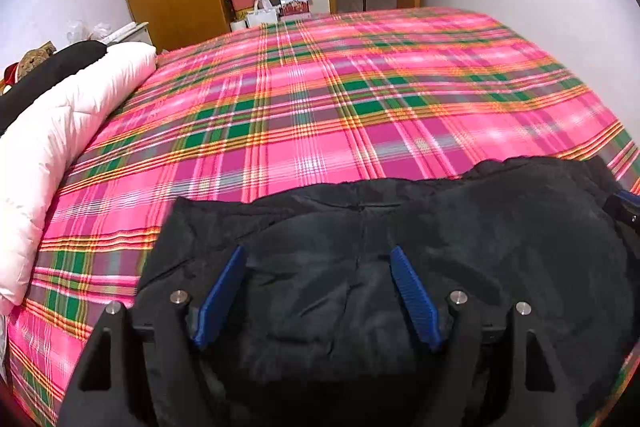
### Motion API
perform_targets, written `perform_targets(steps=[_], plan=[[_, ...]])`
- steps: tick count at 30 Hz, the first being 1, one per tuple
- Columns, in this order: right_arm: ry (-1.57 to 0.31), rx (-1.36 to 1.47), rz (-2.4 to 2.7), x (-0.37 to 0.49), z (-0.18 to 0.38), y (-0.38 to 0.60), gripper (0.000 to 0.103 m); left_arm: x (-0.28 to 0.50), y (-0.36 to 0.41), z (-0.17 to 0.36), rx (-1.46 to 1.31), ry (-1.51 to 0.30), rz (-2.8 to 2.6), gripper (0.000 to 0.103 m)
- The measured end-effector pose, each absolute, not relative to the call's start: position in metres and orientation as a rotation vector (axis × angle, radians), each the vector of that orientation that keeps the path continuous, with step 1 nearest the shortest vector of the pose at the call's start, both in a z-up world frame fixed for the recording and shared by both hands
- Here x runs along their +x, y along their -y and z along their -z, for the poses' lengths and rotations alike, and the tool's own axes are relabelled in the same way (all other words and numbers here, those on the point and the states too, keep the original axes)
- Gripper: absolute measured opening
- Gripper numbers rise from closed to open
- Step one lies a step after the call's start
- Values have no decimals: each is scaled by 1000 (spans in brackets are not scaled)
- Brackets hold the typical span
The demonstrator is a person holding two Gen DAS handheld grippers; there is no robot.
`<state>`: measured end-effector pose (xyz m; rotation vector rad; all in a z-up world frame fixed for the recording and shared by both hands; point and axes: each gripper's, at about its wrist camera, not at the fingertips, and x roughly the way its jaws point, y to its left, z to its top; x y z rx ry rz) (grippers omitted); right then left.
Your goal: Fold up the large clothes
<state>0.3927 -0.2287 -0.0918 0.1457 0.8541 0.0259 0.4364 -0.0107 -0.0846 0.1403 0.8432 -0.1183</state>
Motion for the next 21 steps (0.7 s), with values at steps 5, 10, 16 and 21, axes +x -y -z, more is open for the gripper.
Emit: perform_targets(steps=[5,10,16,21], plan=[[-804,165,-36,357,72,240,56,401,-17,63,81,-796,109,78],[-771,164,-10,322,67,253,69,362,-57,66,24,-783,55,78],[-789,175,12,313,79,264,69,355,-101,85,-56,-831,-21,78],[-786,205,26,314,91,275,69,362,-122,92,-107,-823,-28,78]])
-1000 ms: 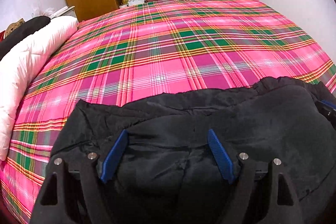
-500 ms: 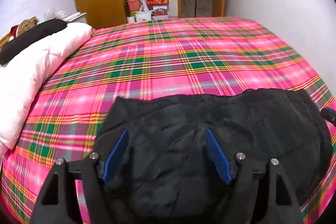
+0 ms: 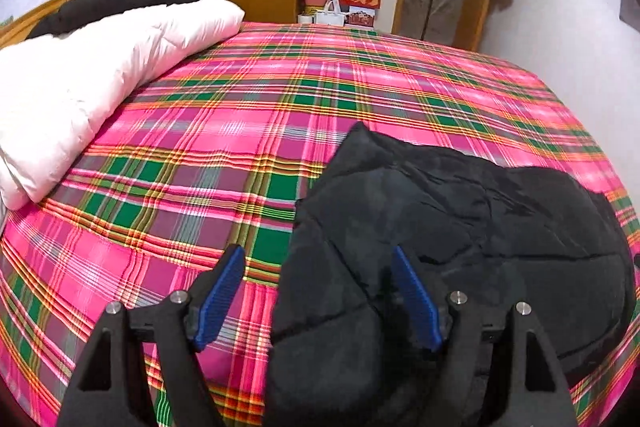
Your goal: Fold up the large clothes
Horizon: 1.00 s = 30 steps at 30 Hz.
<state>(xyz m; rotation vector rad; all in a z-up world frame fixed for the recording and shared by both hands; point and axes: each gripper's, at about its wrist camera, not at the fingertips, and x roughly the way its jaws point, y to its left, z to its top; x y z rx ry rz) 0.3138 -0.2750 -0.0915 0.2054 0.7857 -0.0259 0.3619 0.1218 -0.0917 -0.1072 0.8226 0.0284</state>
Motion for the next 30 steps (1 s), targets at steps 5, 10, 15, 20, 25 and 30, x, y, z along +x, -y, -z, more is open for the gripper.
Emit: perform_targets(steps=[5,10,15,20,25,30], plan=[[-808,289,50,319,108,301,70,375,-150,115,-236,-867,-7,78],[-862,411,5,328,134,325,79,387,-156,148,-344,-933,60,79],[-897,514,-47,335,157,341,92,396,-156,172,-434,-975,121,80],[-933,641,-115,343,183,353,100,405,-153,188,-492,-1018,189,80],[-958,639,-148,351,186,351,100,418,-147,194,-492,-1040,238,85],[-965,677,-227,361,189,354,83,428,-142,195,-489,-1049,277,88]])
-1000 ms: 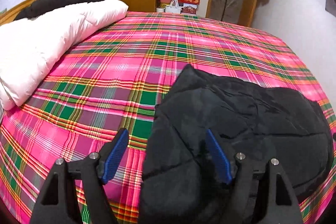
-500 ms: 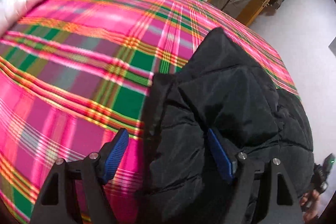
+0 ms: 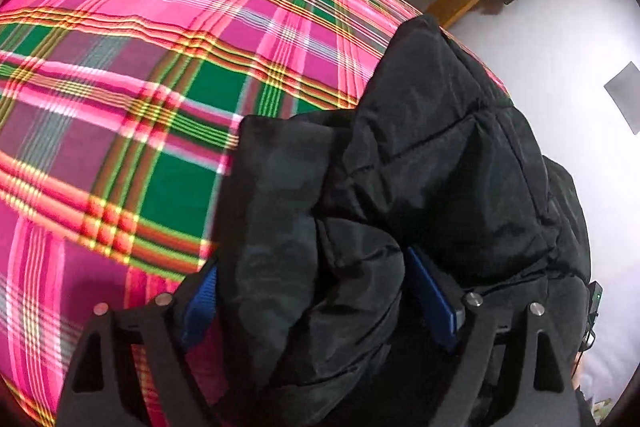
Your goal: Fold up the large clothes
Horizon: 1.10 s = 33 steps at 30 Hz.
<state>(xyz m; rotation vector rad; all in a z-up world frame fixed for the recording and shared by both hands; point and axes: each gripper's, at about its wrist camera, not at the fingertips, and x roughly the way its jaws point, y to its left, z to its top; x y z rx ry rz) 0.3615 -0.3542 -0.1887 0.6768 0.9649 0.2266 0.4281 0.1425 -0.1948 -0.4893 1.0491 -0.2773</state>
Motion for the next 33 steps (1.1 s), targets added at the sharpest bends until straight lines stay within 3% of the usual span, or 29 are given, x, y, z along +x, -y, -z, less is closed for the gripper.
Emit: perform_targets(steps=[3,5,10,12,13,16,18,21,24,33], plan=[[-955,652,-252,365,182,347,64,427,-141,193,-478,-1056,286,87],[-959,639,-249,368,181,345,63,426,-139,192,-466,-1051,284,87],[-974,710,-260,378,200,348,75,430,-137,195,-456,-1073,301,87],[-982,699,-254,380,198,345,74,435,-128,193,-423,-1093,299,87],[-980,694,-259,380,197,344,67,437,-124,191,-403,-1099,301,86],[-970,696,-261,377,191,341,48,436,-114,185,-371,-1098,296,69],[-971,667,-256,376,183,336,41,431,-107,177,-329,-1084,270,52],[-969,634,-231,373,171,333,33,424,-98,159,-264,-1073,222,36],[-958,598,-218,365,152,329,28,416,-99,136,-242,-1040,199,30],[-916,539,-235,341,93,325,25,386,-103,80,-291,-962,199,28]])
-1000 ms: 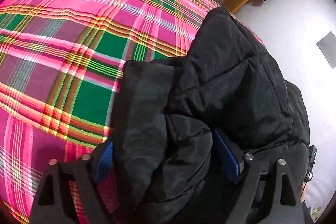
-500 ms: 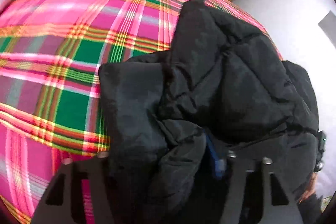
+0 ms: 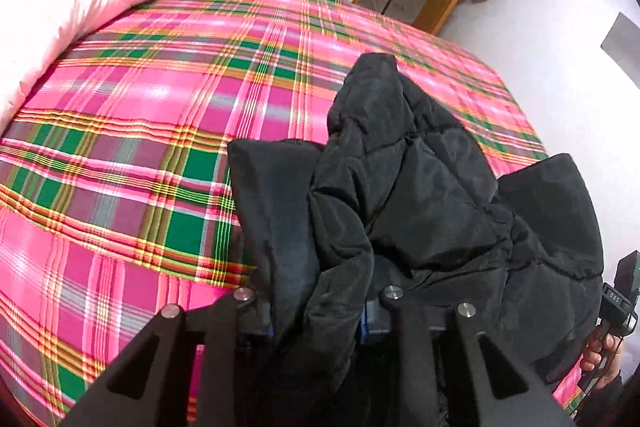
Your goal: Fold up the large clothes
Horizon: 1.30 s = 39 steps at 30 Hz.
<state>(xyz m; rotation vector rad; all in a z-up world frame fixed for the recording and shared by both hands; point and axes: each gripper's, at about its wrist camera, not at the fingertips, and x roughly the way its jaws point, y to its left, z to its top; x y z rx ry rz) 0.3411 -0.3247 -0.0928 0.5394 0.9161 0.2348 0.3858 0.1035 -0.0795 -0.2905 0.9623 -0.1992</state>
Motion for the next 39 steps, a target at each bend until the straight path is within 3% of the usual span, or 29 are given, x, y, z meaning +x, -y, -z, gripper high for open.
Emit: perform_targets(steps=[11,39], plan=[[-882,532,-273,299,47,311,25,340,-124,39,-327,-906,210,28],[-960,520,-368,311,68,228,26,306,-220,54,-360,-909,122,28]])
